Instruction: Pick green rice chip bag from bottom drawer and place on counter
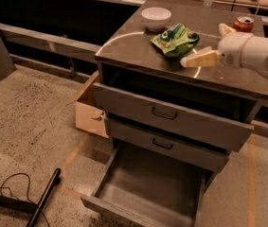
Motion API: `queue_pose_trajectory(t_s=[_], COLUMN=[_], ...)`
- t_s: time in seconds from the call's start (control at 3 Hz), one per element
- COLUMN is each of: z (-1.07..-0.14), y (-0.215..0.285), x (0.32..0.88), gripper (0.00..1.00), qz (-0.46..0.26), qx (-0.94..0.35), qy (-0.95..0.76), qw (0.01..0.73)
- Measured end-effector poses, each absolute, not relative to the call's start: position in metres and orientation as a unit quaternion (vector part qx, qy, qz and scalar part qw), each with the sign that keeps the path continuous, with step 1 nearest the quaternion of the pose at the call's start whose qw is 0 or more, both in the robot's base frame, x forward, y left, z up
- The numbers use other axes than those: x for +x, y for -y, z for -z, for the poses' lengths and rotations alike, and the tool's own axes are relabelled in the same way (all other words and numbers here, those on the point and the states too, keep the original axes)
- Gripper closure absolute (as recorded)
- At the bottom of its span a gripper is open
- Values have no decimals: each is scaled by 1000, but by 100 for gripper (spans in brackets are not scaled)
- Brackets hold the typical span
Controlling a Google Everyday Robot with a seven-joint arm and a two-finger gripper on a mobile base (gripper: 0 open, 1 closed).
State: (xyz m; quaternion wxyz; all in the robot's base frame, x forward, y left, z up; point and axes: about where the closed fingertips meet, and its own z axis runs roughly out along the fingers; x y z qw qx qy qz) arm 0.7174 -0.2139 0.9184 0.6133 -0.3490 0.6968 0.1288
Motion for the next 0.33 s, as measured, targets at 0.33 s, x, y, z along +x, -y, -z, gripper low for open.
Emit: queue_pose_trajectory(t_s=[0.33], z=[-916], y=[222], x=[711], gripper=[0], qz=[-125], qx=[-346], qy=[-701], qw=[611])
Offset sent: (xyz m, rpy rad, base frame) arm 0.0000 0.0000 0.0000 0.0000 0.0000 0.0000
